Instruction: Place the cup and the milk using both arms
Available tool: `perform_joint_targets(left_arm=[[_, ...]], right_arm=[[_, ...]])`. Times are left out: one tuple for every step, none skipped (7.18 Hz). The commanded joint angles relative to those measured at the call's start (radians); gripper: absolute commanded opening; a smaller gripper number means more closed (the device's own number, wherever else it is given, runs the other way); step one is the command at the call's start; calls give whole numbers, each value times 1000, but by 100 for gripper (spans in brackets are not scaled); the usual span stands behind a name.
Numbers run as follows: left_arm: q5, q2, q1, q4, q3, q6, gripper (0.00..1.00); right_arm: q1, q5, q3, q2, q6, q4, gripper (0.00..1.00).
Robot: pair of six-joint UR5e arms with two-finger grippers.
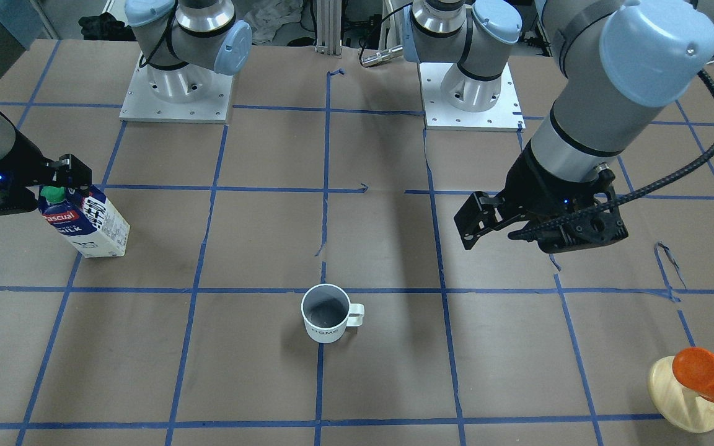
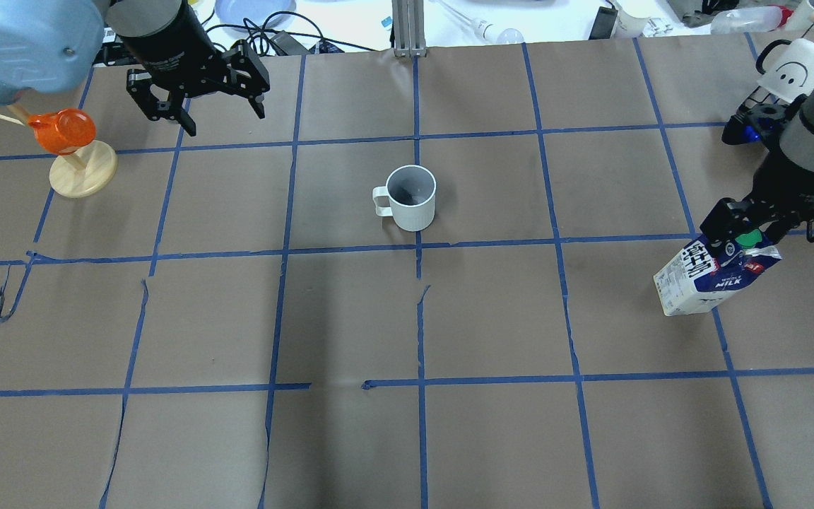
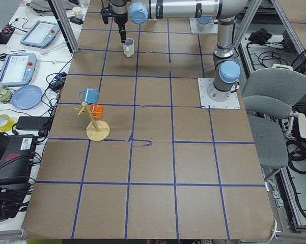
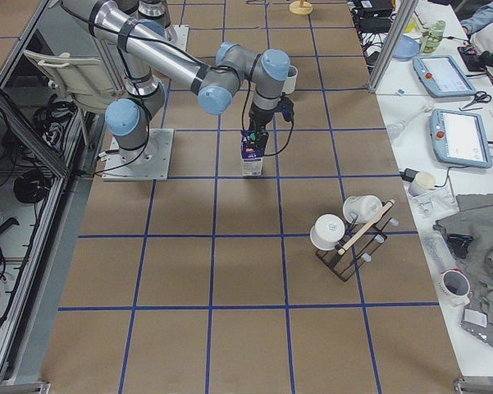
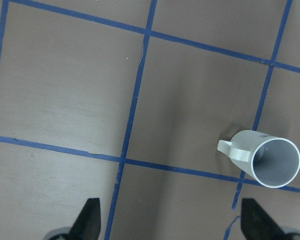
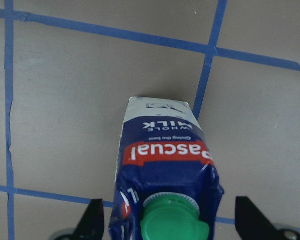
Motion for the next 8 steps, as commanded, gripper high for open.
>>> perform_joint_targets(left_arm=[[23, 41, 44, -9, -84, 20, 100], [22, 67, 38, -5, -127, 22, 100], [22, 101, 38, -2, -152, 26, 100], [23, 122, 40, -5, -152, 27, 100], [22, 141, 40, -8, -152, 27, 100], [22, 152, 40, -12, -155, 27, 100], [23, 162, 38, -29, -155, 27, 100], [55, 173, 40, -32, -155, 27, 100]], right_arm=[[0, -1, 7, 0, 5, -13, 53], [0, 1, 1, 0, 13, -13, 38], [0, 4, -4, -2, 13, -12, 32], [0, 8, -5, -6, 15, -12, 31], [6, 18, -22, -8, 30, -10, 31], [27, 22, -69, -6, 95, -3, 32], [94, 65, -121, 3, 151, -3, 32], [194, 68, -180, 45, 268, -4, 32]])
